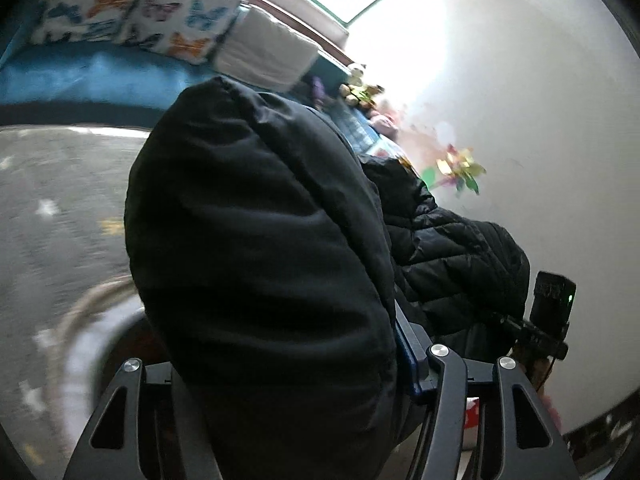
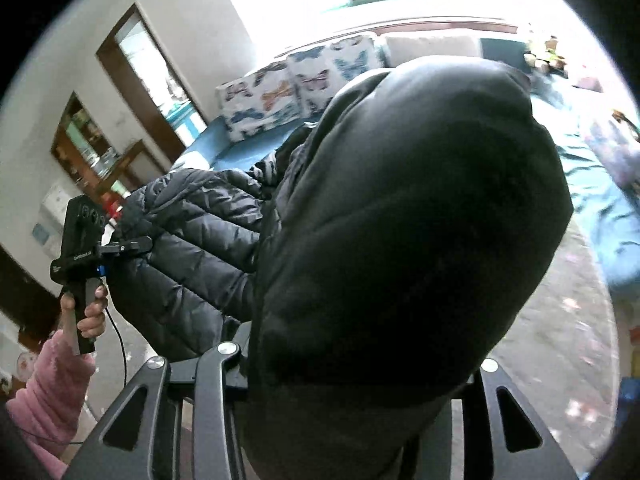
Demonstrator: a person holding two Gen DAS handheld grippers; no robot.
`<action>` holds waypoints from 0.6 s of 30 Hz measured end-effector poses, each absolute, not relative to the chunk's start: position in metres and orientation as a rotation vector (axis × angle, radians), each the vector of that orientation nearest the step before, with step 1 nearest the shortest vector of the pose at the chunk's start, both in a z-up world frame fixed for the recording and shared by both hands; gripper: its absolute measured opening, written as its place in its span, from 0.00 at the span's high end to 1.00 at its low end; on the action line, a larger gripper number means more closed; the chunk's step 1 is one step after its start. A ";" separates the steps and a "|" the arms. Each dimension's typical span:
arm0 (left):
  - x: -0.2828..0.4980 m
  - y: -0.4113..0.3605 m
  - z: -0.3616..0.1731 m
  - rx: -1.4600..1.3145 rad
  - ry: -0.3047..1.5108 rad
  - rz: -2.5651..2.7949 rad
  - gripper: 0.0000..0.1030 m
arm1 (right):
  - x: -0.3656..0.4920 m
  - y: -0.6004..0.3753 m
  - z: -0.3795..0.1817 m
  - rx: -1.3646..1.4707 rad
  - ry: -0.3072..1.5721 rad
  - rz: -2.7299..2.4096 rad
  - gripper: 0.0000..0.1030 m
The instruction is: Fold large clothes
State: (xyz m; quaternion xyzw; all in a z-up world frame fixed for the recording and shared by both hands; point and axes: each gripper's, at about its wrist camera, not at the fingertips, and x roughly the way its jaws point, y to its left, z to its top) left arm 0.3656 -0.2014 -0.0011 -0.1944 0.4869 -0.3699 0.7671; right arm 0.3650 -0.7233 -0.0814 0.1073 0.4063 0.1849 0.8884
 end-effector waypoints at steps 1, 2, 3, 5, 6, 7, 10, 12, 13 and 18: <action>0.367 -0.219 -0.004 -0.419 1.066 -0.812 0.38 | 0.364 -0.733 -0.087 0.235 0.852 0.371 0.53; 0.365 -0.238 -0.009 -0.406 1.083 -0.822 0.38 | 0.363 -0.743 -0.094 0.254 0.864 0.352 0.53; 0.364 -0.252 -0.015 -0.392 1.101 -0.822 0.38 | 0.362 -0.747 -0.102 0.273 0.873 0.332 0.52; 0.361 -0.280 -0.033 -0.372 1.146 -0.794 0.38 | 0.364 -0.759 -0.126 0.299 0.918 0.296 0.47; 0.359 -0.288 -0.040 -0.348 1.150 -0.770 0.37 | 0.366 -0.764 -0.139 0.317 0.938 0.273 0.45; 0.358 -0.291 -0.045 -0.330 1.146 -0.750 0.35 | 0.367 -0.769 -0.151 0.347 0.948 0.257 0.39; 0.362 -0.292 -0.065 -0.395 1.191 -0.735 0.21 | 0.372 -0.785 -0.187 0.471 0.953 0.244 0.22; 0.363 -0.284 -0.075 -0.412 1.195 -0.733 0.13 | 0.374 -0.788 -0.197 0.506 0.931 0.248 0.12; 0.364 -0.287 -0.078 -0.418 1.193 -0.723 0.07 | 0.376 -0.787 -0.201 0.518 0.920 0.248 0.09; 0.381 -0.266 -0.079 -0.412 1.180 -0.684 0.05 | 0.361 -0.798 -0.191 0.530 0.908 0.232 0.08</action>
